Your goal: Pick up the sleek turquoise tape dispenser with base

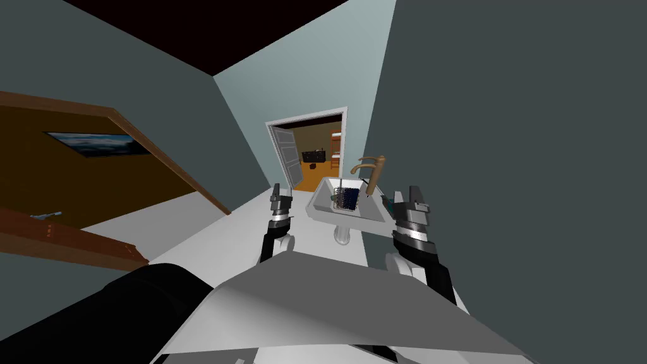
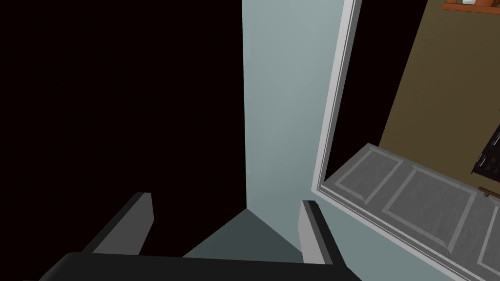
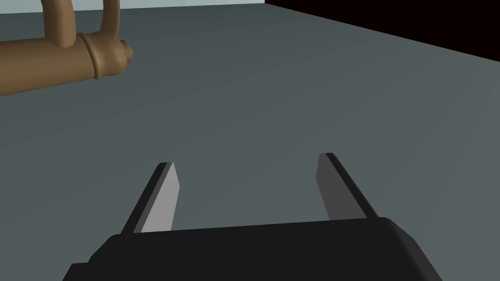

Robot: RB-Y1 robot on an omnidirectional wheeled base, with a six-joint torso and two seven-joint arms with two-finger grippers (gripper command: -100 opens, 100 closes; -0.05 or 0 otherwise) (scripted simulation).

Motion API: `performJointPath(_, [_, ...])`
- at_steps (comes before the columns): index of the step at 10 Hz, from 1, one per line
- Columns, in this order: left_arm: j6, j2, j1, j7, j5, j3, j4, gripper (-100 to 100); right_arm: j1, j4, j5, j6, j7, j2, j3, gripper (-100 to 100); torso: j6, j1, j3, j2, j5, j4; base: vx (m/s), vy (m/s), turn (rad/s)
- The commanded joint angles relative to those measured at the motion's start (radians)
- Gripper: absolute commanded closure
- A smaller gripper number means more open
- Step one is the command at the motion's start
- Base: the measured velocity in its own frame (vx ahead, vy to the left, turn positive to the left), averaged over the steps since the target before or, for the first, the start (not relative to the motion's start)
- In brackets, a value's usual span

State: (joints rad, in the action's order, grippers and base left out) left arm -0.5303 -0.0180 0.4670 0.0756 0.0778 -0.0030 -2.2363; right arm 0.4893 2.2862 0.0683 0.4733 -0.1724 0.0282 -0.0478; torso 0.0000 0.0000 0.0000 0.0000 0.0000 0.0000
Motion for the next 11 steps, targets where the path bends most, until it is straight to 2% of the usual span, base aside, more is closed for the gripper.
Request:
performJointPath(1, [0.000,0.000,0.000,0.000,0.000,0.000,0.000,0,0.005,-0.017,-0.008,-0.001,0.000,-0.043,-0.010,-100,0.000,0.000,0.000,0.000,0.000,0.000,0.006,0.021,-0.064])
performJointPath(3, [0.000,0.000,0.000,0.000,0.000,0.000,0.000,0,0.017,-0.056,-0.025,-0.003,-0.001,-0.101,-0.032,-100,0.000,0.002,0.000,-0.001,0.000,0.000,0.012,0.051,-0.087])
performJointPath(4, [0.000,0.000,0.000,0.000,0.000,0.000,0.000,0,0.017,-0.056,-0.025,-0.003,-0.001,-0.112,-0.032,-100,0.000,0.004,0.000,-0.001,0.001,0.000,0.015,0.060,-0.038])
performJointPath(5, [0.000,0.000,0.000,0.000,0.000,0.000,0.000,0,0.025,-0.083,-0.037,-0.005,-0.001,-0.149,-0.047,-100,0.000,0.004,-0.001,-0.001,0.001,0.000,0.022,0.056,-0.086])
performJointPath(6, [0.000,0.000,0.000,0.000,0.000,0.000,0.000,0,0.025,-0.083,-0.037,-0.005,-0.001,-0.149,-0.047,-100,0.000,0.004,-0.001,-0.001,0.001,0.000,0.019,0.048,-0.045])
performJointPath(8, [0.000,0.000,0.000,0.000,0.000,0.000,0.000,0,0.044,-0.148,-0.067,-0.009,-0.002,-0.213,-0.084,-100,0.000,0.003,-0.001,-0.002,0.001,0.000,0.028,0.072,-0.118])
performJointPath(9, [0.000,0.000,0.000,0.000,0.000,0.000,0.000,0,0.044,-0.148,-0.067,-0.009,-0.002,-0.228,-0.084,-100,0.000,0.005,-0.001,-0.002,0.001,0.000,0.023,0.075,-0.067])
performJointPath(11, [0.000,0.000,0.000,0.000,0.000,0.000,0.000,0,0.068,-0.224,-0.104,-0.013,-0.003,-0.295,-0.129,-100,0.000,0.005,-0.001,-0.002,0.001,0.000,0.026,0.100,-0.154])
